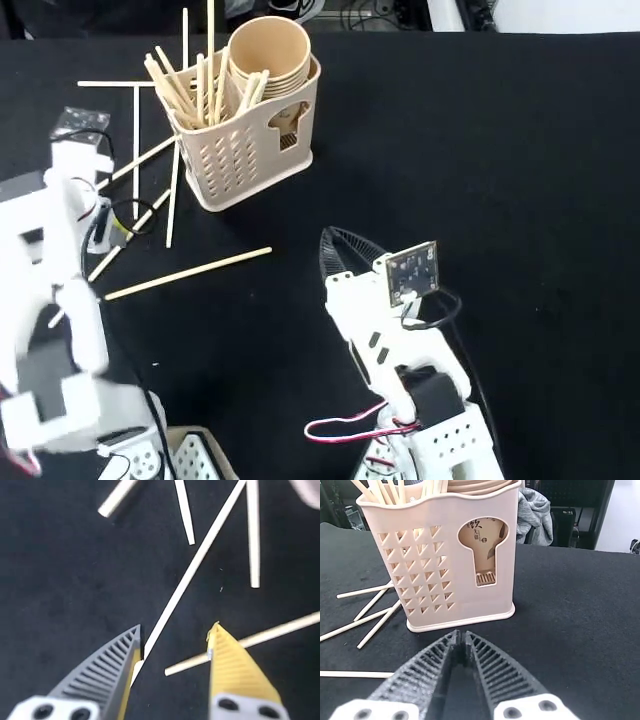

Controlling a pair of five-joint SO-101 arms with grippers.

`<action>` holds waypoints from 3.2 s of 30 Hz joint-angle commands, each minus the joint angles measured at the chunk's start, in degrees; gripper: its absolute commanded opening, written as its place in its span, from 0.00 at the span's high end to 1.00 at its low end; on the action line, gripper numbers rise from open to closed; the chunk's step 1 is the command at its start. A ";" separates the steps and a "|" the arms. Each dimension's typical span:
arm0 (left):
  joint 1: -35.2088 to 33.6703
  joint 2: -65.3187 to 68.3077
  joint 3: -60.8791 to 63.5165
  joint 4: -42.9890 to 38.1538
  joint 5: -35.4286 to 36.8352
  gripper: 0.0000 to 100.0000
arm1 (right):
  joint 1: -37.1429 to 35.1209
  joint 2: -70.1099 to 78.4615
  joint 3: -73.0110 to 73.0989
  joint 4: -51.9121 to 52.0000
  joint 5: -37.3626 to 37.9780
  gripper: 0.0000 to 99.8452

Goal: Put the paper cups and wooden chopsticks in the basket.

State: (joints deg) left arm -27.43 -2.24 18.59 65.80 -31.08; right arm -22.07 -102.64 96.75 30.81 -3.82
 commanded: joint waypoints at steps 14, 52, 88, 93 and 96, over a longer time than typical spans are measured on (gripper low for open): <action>3.74 31.12 -21.76 -0.97 -2.02 0.94 | 0.70 -0.84 -0.04 0.18 0.44 0.98; 19.82 -68.66 27.12 -71.38 31.91 0.97 | 0.70 -0.84 -0.04 0.26 0.44 0.98; -0.04 -45.36 0.57 7.21 29.27 0.78 | -7.30 -0.22 -12.35 19.08 14.15 0.98; -17.45 -46.42 20.62 6.51 19.34 0.78 | -15.74 2.07 -20.79 29.10 21.36 0.90; -22.73 -46.95 33.19 -1.85 16.88 0.78 | -18.55 9.63 -21.41 25.32 26.46 0.93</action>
State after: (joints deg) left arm -42.02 -47.87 37.05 71.78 -10.51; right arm -37.63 -99.21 78.73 58.24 17.71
